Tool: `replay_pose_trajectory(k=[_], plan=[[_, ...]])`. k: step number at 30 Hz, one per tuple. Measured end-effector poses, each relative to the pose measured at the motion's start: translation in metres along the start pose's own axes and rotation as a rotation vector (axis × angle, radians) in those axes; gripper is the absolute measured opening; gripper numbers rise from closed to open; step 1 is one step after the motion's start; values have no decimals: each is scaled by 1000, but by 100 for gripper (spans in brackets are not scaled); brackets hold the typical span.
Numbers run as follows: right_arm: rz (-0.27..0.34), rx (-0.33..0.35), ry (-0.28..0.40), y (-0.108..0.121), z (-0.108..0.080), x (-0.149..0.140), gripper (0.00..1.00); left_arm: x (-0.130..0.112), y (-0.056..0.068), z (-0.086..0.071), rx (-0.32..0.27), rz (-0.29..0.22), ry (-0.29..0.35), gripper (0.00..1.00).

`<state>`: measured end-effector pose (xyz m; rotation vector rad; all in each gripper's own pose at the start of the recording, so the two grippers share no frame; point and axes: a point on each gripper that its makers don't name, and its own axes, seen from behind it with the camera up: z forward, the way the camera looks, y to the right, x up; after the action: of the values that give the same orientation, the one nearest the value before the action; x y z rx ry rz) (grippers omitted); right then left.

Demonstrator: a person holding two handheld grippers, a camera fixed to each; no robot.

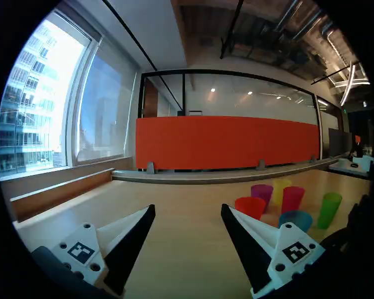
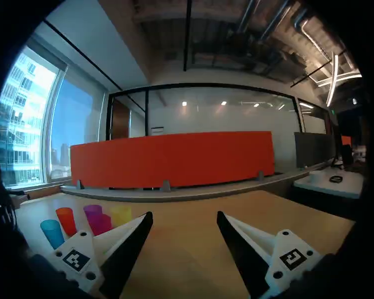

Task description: Pour water

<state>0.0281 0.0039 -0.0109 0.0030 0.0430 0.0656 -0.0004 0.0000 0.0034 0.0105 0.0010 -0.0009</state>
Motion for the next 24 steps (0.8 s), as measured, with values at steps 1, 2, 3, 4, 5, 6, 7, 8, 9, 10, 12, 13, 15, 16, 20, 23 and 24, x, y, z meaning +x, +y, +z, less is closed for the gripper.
replay_pose_trajectory(k=[1, 2, 3, 4, 5, 6, 7, 8, 9, 10, 12, 13, 15, 16, 20, 23, 24], plan=[[2, 0, -1, 0, 1, -1, 99, 0, 0, 0, 0, 0, 0, 98], [4, 1, -2, -1, 1, -2, 99, 0, 0, 0, 0, 0, 0, 98], [5, 1, -3, -2, 2, -3, 99, 0, 0, 0, 0, 0, 0, 98], [5, 2, -3, -2, 2, -4, 99, 0, 0, 0, 0, 0, 0, 98], [4, 3, -4, -3, 3, -5, 99, 0, 0, 0, 0, 0, 0, 98], [4, 4, -4, -3, 4, -6, 99, 0, 0, 0, 0, 0, 0, 98], [1, 4, -5, -4, 5, -6, 99, 0, 0, 0, 0, 0, 0, 98], [-1, 4, -7, -4, 6, -7, 99, 0, 0, 0, 0, 0, 0, 98], [-4, 4, -7, -5, 6, -8, 99, 0, 0, 0, 0, 0, 0, 98], [-6, 4, -7, -4, 6, -9, 99, 0, 0, 0, 0, 0, 0, 98], [-12, 2, -7, -4, 7, -9, 99, 0, 0, 0, 0, 0, 0, 98], [-14, 2, -7, -4, 7, -10, 99, 0, 0, 0, 0, 0, 0, 98], [-19, 0, -8, -4, 7, -11, 99, 0, 0, 0, 0, 0, 0, 98], [-20, 0, -9, -3, 7, -12, 99, 0, 0, 0, 0, 0, 0, 98], [-20, -4, -11, -1, 8, -14, 99, 0, 0, 0, 0, 0, 0, 98], [-20, -5, -16, 0, 7, -17, 99, 0, 0, 0, 0, 0, 0, 98], [-20, -5, -18, 1, 7, -18, 99, 0, 0, 0, 0, 0, 0, 98]])
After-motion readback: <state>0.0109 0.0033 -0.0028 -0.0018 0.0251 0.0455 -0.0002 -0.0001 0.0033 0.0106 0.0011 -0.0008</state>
